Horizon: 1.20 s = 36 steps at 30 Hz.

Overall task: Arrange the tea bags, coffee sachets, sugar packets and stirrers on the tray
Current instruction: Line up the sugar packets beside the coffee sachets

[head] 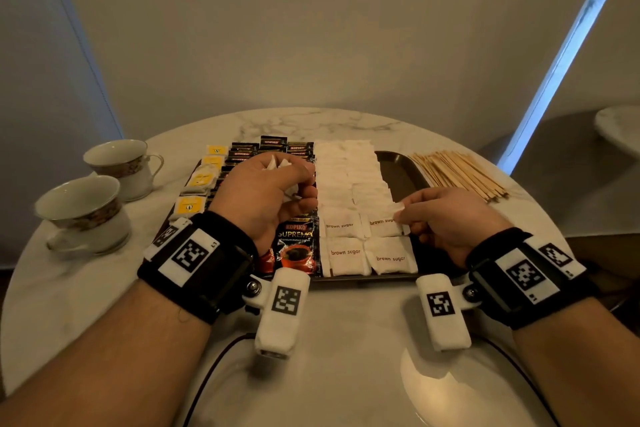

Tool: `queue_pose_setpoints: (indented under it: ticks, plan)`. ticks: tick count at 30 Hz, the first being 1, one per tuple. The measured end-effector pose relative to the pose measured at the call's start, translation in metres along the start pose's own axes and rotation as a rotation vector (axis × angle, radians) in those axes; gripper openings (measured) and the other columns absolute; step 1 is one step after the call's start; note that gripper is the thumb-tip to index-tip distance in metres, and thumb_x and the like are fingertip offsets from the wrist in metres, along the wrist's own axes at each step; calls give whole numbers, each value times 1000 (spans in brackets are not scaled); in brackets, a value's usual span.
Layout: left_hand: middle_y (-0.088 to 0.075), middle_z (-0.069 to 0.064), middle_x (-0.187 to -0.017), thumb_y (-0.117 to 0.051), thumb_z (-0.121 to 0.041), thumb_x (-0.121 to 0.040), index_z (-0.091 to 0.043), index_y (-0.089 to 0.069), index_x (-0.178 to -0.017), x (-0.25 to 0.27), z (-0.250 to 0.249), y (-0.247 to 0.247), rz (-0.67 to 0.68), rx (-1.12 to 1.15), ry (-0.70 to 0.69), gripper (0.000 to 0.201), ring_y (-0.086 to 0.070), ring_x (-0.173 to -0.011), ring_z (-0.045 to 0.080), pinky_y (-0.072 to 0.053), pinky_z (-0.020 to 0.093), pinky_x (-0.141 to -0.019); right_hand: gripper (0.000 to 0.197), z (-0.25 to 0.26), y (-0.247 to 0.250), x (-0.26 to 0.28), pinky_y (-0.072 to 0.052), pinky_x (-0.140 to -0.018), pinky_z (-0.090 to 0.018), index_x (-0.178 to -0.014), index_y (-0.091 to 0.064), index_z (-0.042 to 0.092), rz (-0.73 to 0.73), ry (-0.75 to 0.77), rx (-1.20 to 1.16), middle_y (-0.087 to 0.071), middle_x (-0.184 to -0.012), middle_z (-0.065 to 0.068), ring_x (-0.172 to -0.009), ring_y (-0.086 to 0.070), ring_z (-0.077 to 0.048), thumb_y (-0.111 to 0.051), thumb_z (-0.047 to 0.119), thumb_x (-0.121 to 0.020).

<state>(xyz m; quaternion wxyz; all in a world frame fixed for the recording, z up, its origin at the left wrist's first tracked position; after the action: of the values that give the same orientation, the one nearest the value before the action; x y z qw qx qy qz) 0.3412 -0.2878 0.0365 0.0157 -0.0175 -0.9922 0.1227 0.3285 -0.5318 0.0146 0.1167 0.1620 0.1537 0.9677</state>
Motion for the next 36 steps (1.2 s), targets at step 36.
queue_pose_setpoints:
  ticks: [36]
  plan:
    - [-77,16,-99,-82,8,-76,-1,-64,-110,-12,-1,13,-33,-10,-122,40,-76,-81,24,-59,26,-62,8,66,-69,-4,-55,-64,-30,-91,-68,9,420,352,-336,-71,-74,-2,-68,-64,-15,-63,7,-97]
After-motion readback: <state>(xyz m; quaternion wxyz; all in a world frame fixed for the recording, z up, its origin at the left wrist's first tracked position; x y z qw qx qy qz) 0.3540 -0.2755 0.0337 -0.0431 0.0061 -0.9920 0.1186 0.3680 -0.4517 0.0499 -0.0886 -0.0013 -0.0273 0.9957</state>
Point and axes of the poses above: each hand's wrist, its own x-axis away from the middle knuckle, its own y-axis out of the back of the hand, z = x × y, the point moved 1 cm from there along -x, towards the middle knuckle
